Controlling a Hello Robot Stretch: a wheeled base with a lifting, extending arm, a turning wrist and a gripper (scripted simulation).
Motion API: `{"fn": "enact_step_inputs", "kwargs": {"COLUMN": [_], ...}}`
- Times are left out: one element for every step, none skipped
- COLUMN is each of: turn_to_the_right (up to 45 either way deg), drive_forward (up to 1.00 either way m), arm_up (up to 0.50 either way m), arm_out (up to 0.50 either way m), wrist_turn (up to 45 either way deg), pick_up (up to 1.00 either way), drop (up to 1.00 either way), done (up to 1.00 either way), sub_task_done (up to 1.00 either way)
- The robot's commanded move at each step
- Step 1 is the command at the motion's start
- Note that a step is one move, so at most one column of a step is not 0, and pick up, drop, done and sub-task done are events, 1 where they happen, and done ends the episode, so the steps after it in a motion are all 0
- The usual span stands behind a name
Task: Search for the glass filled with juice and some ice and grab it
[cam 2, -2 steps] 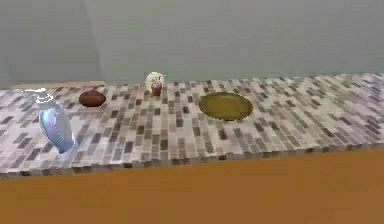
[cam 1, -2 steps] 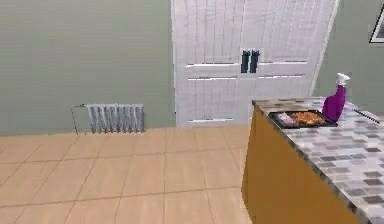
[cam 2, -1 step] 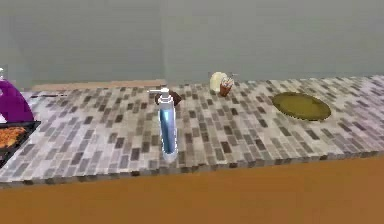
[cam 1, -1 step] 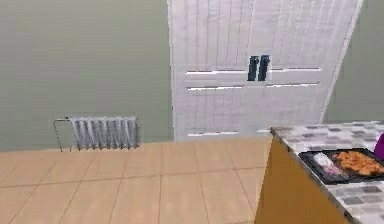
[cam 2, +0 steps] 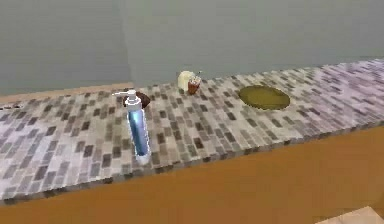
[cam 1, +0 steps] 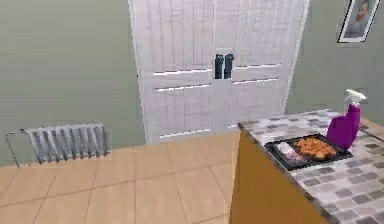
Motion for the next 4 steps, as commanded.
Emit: {"fn": "enact_step_inputs", "kwargs": {"turn_to_the_right": [24.0,0.0,45.0,45.0], "drive_forward": [0.00,0.35,0.00,0.00], "arm_up": [0.00,0.00,0.00,0.00], "arm_out": [0.00,0.00,0.00,0.00], "wrist_turn": [0.0,0.0,0.0,0.0], "pick_up": [0.00,0.00,0.00,0.00], "drop": [0.00,0.00,0.00,0.00], "done": [0.00,0.00,0.00,0.00], "sub_task_done": [0.00,0.00,0.00,0.00]}}
